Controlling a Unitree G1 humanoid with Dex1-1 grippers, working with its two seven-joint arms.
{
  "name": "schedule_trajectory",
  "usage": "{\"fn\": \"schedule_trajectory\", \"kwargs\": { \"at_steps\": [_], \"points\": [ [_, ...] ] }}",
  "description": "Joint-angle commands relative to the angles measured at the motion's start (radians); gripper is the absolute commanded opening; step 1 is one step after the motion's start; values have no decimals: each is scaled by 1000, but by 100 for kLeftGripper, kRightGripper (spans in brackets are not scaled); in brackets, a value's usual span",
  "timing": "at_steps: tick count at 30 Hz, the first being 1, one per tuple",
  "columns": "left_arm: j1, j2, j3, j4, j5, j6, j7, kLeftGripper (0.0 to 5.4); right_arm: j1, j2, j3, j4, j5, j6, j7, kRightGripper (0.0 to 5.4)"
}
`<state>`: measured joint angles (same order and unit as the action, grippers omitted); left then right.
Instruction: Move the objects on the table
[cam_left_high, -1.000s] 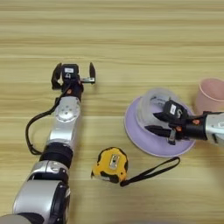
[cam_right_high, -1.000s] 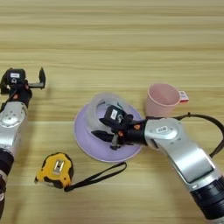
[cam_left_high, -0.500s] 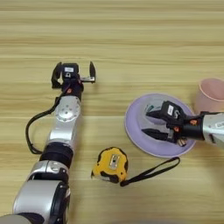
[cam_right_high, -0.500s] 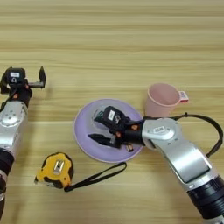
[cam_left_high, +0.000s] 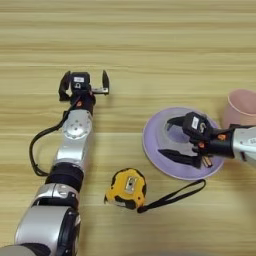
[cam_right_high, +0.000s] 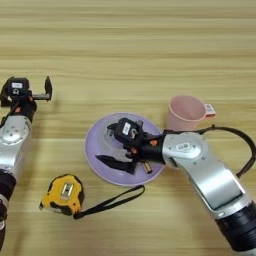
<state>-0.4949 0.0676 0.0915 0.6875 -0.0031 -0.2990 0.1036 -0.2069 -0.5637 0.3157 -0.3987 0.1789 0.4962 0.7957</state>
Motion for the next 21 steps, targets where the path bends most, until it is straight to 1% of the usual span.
{"fn": "schedule_trajectory", "kwargs": {
  "at_steps": [1,7,11,15,21],
  "points": [
    [6,-4,-7,-9,12,13,5,540,-10,12,-33,-29,20,25,-19,478],
    [6,-4,-7,-10,13,14,5,540,-11,40,-87,-64,55,35,-54,535],
    [6,-4,-7,-10,13,14,4,540,-21,64,-136,-75,88,36,-87,535],
    [6,-4,-7,-9,13,13,4,540,-30,84,-179,-71,103,19,-120,535],
    [5,-4,-7,-9,13,13,4,540,-39,109,-265,-53,100,-37,-191,535]
  ]
}}
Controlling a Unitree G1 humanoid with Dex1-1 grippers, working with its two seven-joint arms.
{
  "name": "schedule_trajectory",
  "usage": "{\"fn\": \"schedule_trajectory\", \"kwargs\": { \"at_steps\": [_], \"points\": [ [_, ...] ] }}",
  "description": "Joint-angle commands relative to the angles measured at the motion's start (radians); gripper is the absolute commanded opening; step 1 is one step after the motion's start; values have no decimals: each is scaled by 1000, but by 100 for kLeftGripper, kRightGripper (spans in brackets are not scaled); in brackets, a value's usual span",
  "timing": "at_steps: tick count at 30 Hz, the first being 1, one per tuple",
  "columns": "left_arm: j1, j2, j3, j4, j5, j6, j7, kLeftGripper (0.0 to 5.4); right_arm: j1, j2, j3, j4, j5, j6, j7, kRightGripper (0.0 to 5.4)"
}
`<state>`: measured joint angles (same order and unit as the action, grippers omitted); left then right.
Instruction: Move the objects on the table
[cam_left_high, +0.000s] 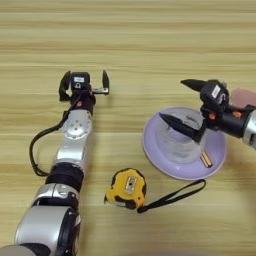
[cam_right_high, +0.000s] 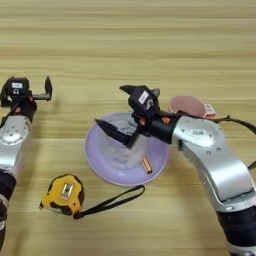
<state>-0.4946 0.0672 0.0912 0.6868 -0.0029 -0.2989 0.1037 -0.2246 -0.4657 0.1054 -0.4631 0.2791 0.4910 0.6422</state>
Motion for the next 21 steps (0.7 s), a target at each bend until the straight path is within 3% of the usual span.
{"fn": "schedule_trajectory", "kwargs": {
  "at_steps": [1,13,17,21],
  "points": [
    [4,-4,-7,-7,13,13,4,540,-21,13,-72,14,3,-39,-46,535],
    [-3,-1,-5,7,12,9,3,540,23,3,-349,53,55,-139,-152,535],
    [-8,1,-4,18,12,6,2,540,45,-28,-504,123,76,-157,-191,535],
    [-14,4,-2,30,12,1,1,540,51,-41,-605,216,67,-194,-242,535]
  ]
}}
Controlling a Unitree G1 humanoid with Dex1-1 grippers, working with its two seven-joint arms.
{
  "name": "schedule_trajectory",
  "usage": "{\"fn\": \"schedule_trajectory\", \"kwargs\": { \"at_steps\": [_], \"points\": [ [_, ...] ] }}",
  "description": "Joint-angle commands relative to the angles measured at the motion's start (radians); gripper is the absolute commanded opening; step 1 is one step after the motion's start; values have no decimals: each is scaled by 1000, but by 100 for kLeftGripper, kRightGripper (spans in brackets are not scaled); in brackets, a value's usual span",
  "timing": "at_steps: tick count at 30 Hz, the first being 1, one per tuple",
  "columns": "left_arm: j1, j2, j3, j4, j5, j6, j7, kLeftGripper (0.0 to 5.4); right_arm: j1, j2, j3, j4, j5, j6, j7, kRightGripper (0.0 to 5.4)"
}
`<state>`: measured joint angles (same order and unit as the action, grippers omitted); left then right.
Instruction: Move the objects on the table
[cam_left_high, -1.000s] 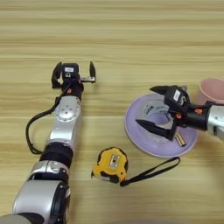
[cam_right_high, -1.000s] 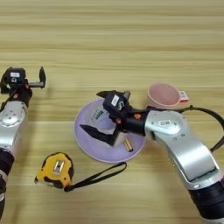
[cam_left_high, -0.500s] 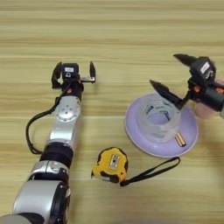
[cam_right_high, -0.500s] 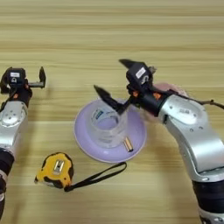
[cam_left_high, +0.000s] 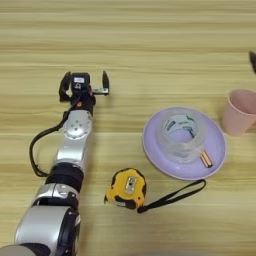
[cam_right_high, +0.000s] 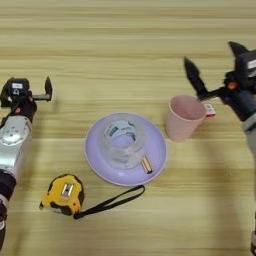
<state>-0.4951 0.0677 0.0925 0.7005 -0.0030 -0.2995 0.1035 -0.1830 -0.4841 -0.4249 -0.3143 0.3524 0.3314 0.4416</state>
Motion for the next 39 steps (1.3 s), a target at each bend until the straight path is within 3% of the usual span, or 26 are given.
{"fn": "schedule_trajectory", "kwargs": {
  "at_steps": [1,8,12,20,23,32,39],
  "points": [
    [-15,4,-3,20,12,0,1,540,9,-22,-92,93,-16,-50,-60,535],
    [-22,7,-1,35,10,-7,-1,540,-3,-33,-140,352,-82,-181,-151,535],
    [-23,9,0,39,9,-9,-3,540,-37,-24,-91,543,-164,-310,-202,535],
    [-21,19,5,47,3,-24,-21,540,-104,26,29,852,-228,-576,-192,535],
    [-21,23,7,50,0,-29,-29,540,-124,19,37,937,-228,-609,-200,535],
    [-25,33,15,64,-5,-37,-41,540,-149,12,80,1035,-254,-637,-219,535],
    [-8,42,7,6,-7,-20,-86,540,-139,31,108,1014,-259,-633,-245,535]
  ]
}}
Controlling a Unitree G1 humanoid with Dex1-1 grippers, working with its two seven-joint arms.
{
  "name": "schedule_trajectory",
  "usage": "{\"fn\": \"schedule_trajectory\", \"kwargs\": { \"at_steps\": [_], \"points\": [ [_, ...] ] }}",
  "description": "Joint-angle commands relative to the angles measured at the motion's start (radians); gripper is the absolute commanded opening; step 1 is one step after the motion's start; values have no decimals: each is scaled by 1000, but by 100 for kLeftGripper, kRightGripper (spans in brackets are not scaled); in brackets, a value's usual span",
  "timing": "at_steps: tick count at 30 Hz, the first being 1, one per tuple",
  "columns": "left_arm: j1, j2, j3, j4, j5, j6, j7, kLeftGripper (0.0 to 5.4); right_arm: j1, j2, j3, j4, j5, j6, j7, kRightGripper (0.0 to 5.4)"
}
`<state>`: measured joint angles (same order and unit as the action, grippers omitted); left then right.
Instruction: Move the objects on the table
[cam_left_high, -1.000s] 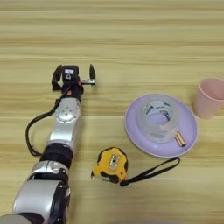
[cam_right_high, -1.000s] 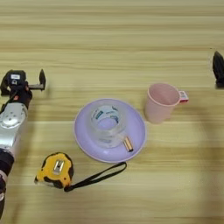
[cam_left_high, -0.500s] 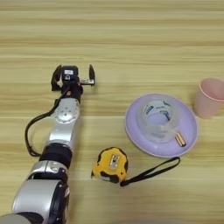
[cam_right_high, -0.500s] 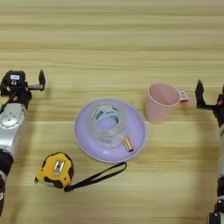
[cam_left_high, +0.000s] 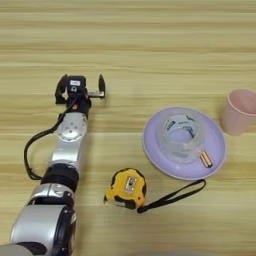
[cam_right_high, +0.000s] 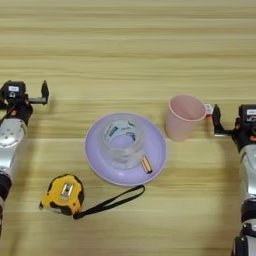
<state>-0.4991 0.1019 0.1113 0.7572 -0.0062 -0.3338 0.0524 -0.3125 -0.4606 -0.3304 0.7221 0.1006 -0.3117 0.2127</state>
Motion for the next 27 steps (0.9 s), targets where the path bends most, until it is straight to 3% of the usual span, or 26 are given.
{"fn": "schedule_trajectory", "kwargs": {
  "at_steps": [1,6,14,18,21,27],
  "points": [
    [1,8,-16,-72,-4,22,-44,540,-6,10,17,-31,-6,12,-21,535],
    [27,3,-43,-271,-39,146,-135,540,4,24,33,-65,-4,27,-35,535],
    [70,49,-85,-598,-87,411,-270,540,18,53,58,-125,-8,56,-64,535],
    [85,77,-97,-735,-168,582,-364,540,24,61,64,-149,-7,71,-74,535],
    [83,93,-104,-780,-224,686,-429,540,27,65,64,-165,-3,81,-81,535],
    [74,131,-141,-798,-263,776,-536,540,32,75,58,-196,-4,102,-104,535]
  ]
}}
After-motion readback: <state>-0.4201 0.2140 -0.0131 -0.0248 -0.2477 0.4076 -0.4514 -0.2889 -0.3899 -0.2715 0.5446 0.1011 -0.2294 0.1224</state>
